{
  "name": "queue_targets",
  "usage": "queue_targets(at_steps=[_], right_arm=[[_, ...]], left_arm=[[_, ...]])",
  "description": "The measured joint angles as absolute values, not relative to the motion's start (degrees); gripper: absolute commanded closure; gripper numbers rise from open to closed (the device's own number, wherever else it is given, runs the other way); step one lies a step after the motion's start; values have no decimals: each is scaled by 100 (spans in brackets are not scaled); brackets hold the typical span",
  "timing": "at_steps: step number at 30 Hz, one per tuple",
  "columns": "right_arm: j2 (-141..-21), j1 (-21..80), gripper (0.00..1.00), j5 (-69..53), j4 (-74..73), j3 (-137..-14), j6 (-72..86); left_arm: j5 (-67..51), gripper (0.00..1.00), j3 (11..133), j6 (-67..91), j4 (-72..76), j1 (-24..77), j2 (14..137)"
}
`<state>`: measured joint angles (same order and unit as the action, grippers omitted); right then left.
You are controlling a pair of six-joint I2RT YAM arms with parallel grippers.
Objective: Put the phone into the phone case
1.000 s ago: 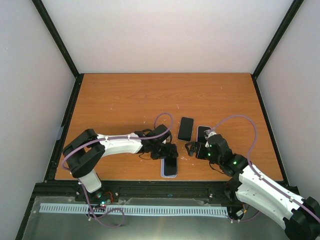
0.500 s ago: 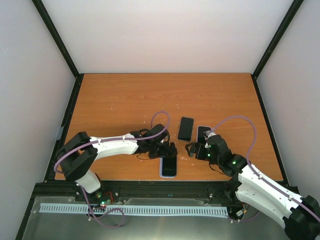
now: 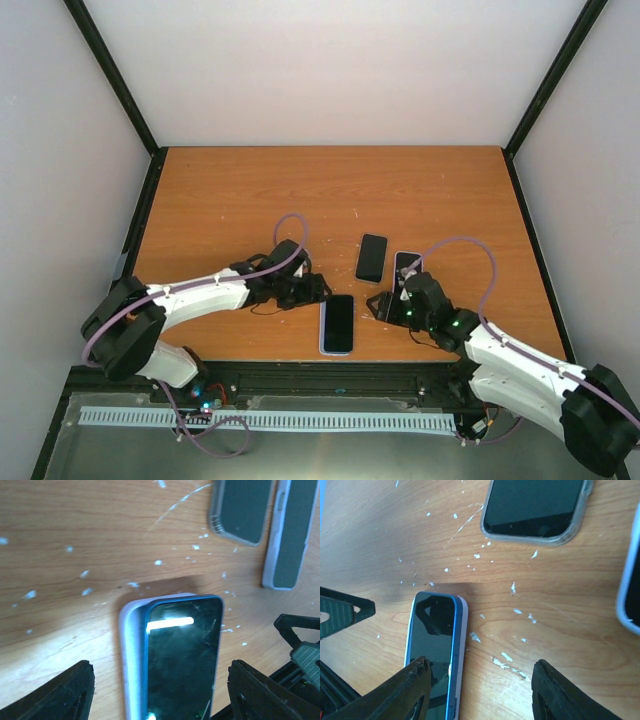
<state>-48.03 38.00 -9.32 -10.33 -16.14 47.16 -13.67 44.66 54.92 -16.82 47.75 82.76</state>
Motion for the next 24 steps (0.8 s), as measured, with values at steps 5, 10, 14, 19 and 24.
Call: queue_targets(at_steps=[5, 10, 14, 19, 24], right_arm=[[-5358, 4045, 50, -1017, -526, -1590, 4877], [-6007, 4276, 66, -1092, -183, -1623, 4974], [-6405, 4436, 69, -1114, 84, -1702, 5059], [-6895, 4641, 74, -1131, 366, -1881, 5116], [-7321, 4810, 79, -1149, 604, -1992, 5207]], left_arm=[[-1658, 32, 3916, 5439, -1330, 4545, 8154], [-1933, 37, 3618, 5380, -928, 4532, 8125], [-2174, 40, 3400, 5299, -569, 4532, 8125], [-2383, 47, 3297, 5192, -327, 4532, 8149], [-2528, 52, 3234, 5094, -51, 4532, 8278]])
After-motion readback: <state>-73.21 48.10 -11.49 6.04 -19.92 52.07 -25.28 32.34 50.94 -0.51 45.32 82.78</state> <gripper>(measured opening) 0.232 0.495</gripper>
